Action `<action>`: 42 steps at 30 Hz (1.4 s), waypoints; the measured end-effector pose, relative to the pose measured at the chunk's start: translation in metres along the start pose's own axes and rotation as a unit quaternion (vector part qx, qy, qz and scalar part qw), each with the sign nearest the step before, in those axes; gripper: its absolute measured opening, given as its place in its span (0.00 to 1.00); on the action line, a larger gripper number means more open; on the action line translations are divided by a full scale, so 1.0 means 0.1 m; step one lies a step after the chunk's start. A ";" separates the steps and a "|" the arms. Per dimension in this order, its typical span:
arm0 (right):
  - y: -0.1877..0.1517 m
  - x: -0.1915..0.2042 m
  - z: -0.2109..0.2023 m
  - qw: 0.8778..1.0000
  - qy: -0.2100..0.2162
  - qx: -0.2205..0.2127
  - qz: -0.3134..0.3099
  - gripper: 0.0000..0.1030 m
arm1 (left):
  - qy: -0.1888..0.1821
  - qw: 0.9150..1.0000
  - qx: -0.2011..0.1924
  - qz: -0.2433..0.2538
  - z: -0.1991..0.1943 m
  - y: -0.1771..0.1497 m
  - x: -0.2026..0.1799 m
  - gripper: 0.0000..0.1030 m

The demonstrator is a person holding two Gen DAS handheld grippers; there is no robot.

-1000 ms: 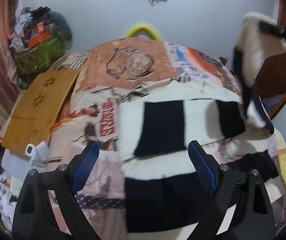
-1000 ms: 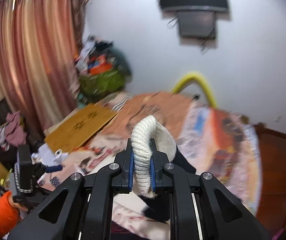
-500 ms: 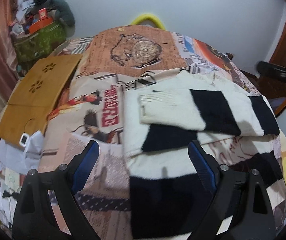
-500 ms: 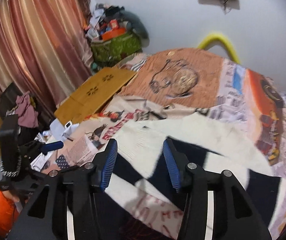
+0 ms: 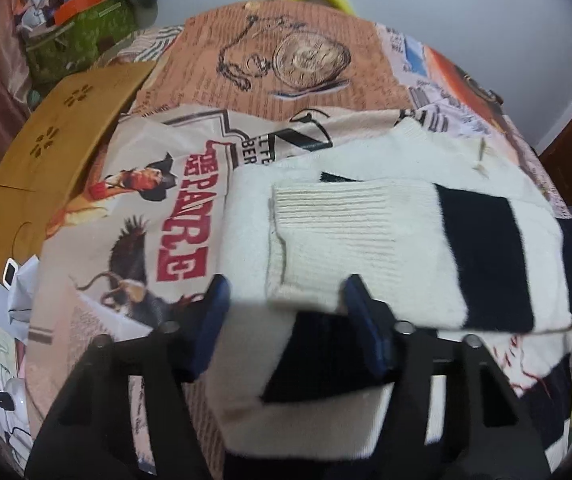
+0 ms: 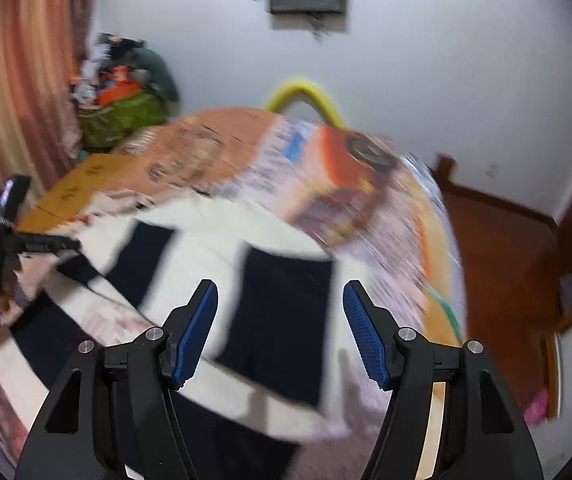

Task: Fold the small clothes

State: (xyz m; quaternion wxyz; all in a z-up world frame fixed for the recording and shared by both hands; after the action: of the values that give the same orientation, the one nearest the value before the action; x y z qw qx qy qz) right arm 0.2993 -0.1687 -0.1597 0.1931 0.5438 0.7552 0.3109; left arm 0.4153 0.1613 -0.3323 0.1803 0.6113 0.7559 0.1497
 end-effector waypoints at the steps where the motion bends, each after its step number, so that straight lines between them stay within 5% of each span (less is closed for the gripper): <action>1: -0.10 -0.07 0.00 1.000 -0.004 0.008 0.005 0.59 | 0.001 1.000 -0.001 0.002 0.03 0.01 -0.02 0.41; 5: -0.40 -0.25 0.03 0.999 -0.013 0.036 0.024 0.59 | 0.016 1.000 -0.013 0.012 0.08 0.08 -0.05 0.08; 9: -0.60 -0.24 0.13 0.998 0.002 0.055 0.030 0.59 | 0.007 1.000 -0.019 -0.003 0.00 0.18 -0.05 0.05; 14: -0.67 -0.14 0.32 0.997 0.012 0.073 0.025 0.59 | 0.016 0.997 -0.075 0.019 -0.43 0.34 -0.11 0.05; 21: -0.54 0.03 0.31 0.998 0.034 0.049 0.023 0.59 | 0.053 0.989 -0.133 0.050 -0.86 0.47 -0.06 0.05; 30: -0.46 0.09 0.25 0.998 0.047 0.036 0.025 0.59 | 0.071 0.996 -0.043 0.023 -0.22 0.00 0.36 0.05; 34: -0.34 0.02 0.28 0.998 0.040 0.023 0.038 0.59 | 0.074 0.996 -0.038 0.033 -0.19 -0.06 0.38 0.09; 38: -0.17 0.06 0.30 0.998 0.046 0.005 0.043 0.59 | 0.055 0.996 -0.064 0.009 -0.40 0.09 0.36 0.32; 42: 0.06 0.22 0.37 0.997 0.068 -0.016 0.034 0.59 | 0.061 0.993 -0.100 0.024 -0.57 0.30 0.23 0.44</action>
State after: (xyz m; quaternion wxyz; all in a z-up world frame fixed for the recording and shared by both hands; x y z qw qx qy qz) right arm 0.3196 -0.1375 -0.1821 0.1396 0.5434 0.7427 0.3656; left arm 0.4115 0.1895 -0.2704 0.1905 0.5977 0.7322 0.2652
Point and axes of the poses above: each gripper's, at about its wrist camera, not at the fingertips, and z roughly the way its jaws point, x to its left, y to its top, the point moved 10 cm from there along z, roughly the way its jaws point
